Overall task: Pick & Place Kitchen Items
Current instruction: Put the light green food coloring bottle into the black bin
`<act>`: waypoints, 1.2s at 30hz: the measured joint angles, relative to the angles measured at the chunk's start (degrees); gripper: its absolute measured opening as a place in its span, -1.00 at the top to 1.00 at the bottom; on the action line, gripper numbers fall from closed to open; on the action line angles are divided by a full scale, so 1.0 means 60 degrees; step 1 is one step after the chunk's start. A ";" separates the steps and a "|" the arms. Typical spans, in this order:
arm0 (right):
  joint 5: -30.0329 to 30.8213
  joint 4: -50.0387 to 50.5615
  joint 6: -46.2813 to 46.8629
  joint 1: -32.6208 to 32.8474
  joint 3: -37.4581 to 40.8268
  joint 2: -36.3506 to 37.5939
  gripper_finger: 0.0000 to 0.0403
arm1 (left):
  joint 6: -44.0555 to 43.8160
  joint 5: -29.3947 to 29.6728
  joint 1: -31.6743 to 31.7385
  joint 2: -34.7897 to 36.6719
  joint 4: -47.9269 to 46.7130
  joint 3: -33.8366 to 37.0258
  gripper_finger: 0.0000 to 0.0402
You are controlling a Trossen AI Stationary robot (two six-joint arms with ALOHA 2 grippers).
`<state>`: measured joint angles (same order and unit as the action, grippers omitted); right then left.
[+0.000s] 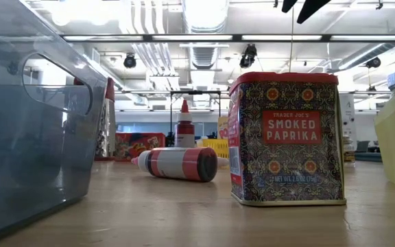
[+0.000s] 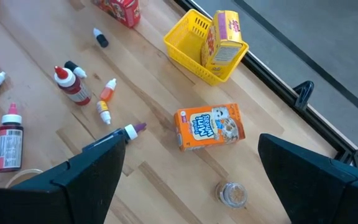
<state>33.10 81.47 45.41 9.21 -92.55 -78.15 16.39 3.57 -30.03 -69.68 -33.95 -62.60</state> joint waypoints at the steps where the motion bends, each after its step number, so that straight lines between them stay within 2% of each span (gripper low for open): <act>1: -0.0001 0.0000 0.0003 0.0002 0.0000 0.0000 -0.81 | -0.0025 0.0000 -0.0040 -0.0167 -0.0018 -0.0095 0.68; 4: 0.0000 -0.0003 -0.0001 0.0000 0.0000 0.0000 -0.81 | -0.0030 -0.0002 -0.0196 -0.0721 -0.0355 -0.0582 0.68; 14: -0.0004 0.0001 0.0003 0.0000 0.0000 0.0000 -0.81 | -0.0039 -0.0240 -0.1003 -0.2570 -0.3069 -0.2896 0.68; 21: -0.0002 0.0001 -0.0001 0.0001 0.0000 0.0000 -0.81 | -0.0092 -0.0240 -0.1359 -0.3752 -0.3533 -0.4055 0.68; 36: -0.0002 0.0001 -0.0001 0.0000 0.0000 0.0000 -0.81 | -0.0665 -0.0443 -0.2049 -0.5126 -0.3523 -0.4388 0.68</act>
<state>33.09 81.47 45.41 9.21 -92.55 -78.15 12.40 0.91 -42.33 -100.44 -55.09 -88.92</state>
